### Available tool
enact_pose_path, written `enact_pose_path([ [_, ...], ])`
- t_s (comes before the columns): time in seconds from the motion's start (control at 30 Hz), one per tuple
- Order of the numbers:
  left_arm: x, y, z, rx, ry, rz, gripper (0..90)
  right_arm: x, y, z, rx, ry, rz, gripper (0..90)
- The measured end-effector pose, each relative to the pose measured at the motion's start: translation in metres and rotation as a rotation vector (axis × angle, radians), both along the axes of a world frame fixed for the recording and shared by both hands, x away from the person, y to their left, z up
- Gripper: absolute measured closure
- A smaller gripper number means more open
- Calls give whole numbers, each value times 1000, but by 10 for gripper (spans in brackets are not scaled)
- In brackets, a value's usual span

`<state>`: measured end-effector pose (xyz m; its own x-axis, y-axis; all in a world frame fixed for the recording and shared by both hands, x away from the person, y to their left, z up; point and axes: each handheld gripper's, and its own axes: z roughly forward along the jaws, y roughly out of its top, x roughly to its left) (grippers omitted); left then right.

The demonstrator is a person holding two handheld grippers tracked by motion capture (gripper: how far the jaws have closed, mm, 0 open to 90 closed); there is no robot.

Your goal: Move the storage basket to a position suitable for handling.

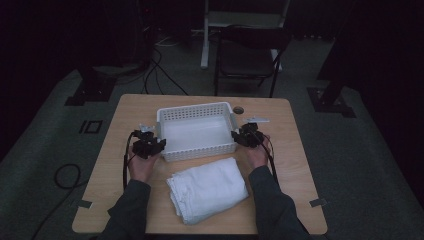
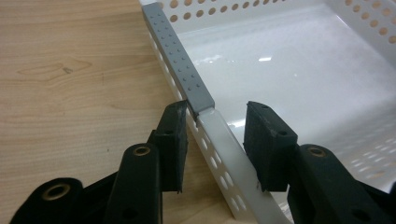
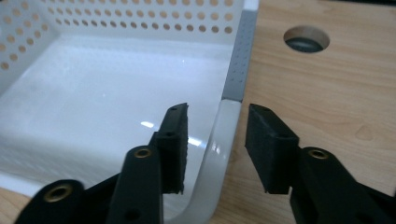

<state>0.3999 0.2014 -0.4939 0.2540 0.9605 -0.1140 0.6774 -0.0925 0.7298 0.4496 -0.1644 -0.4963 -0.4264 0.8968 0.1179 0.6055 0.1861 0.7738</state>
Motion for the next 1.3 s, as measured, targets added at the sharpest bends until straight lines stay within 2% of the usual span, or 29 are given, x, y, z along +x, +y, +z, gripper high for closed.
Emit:
enact_pose_path([
  [0.13,9,-4,0,-3,2,-4,619,3,-3,-4,-5,25,-10,656],
  [0.47,32,-25,0,18,-3,-28,636,5,-19,-4,-15,25,-73,664],
  [0.73,45,-37,-1,25,10,-47,639,3,-31,-6,8,30,-108,655],
  [0.8,47,-38,-2,16,9,-52,630,4,-33,-7,9,35,-107,656],
  [0.97,43,-32,0,-11,-13,-39,492,2,-35,-5,18,21,-109,612],
  [1.1,28,-17,11,-41,-57,-7,433,-9,-35,7,-2,-50,-100,539],
  [1.3,4,-2,21,-60,-77,-17,395,-27,-40,20,25,-87,-95,476],
])
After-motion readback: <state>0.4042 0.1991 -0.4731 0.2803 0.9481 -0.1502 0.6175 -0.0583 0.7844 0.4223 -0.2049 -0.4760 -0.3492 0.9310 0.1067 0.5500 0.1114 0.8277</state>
